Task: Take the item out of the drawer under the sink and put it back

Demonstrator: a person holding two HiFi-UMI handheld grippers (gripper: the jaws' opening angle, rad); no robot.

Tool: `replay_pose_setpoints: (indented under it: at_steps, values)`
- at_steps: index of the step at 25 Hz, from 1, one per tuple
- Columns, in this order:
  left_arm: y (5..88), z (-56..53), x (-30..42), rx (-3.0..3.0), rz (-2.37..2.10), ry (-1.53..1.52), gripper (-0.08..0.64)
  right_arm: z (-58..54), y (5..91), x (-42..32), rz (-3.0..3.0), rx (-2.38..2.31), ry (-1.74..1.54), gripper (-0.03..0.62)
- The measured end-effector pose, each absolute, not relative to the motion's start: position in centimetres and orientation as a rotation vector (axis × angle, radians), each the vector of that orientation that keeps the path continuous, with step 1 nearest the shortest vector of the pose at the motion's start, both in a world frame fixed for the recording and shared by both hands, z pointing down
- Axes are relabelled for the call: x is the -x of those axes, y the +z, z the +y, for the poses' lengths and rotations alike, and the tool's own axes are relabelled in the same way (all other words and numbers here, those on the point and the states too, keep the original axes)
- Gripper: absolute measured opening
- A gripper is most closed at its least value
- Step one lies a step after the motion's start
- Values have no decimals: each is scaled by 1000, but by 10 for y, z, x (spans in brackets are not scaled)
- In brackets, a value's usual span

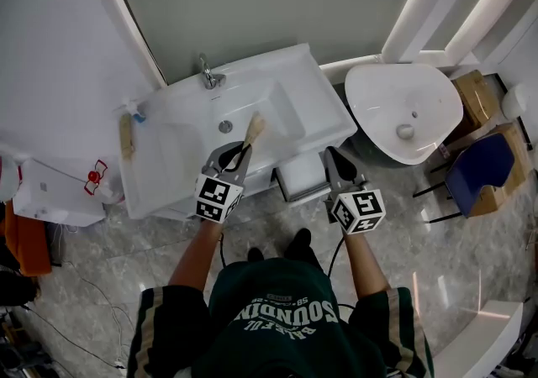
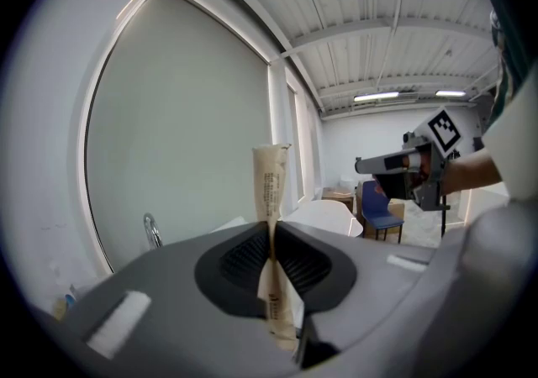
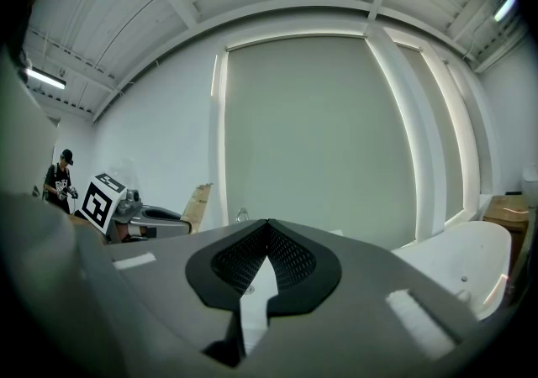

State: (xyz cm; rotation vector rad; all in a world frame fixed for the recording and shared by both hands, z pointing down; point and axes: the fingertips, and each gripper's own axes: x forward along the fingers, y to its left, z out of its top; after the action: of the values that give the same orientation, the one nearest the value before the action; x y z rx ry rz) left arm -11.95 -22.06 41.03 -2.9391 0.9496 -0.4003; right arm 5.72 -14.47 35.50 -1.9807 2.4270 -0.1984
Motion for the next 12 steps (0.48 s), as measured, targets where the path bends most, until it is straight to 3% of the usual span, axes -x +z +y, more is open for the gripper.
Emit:
replay_pose_setpoints:
  at_steps: [12]
  values:
    - [422,-214,100,2953,879,-444,49,-140,360,-65,2417,2002,-204,2]
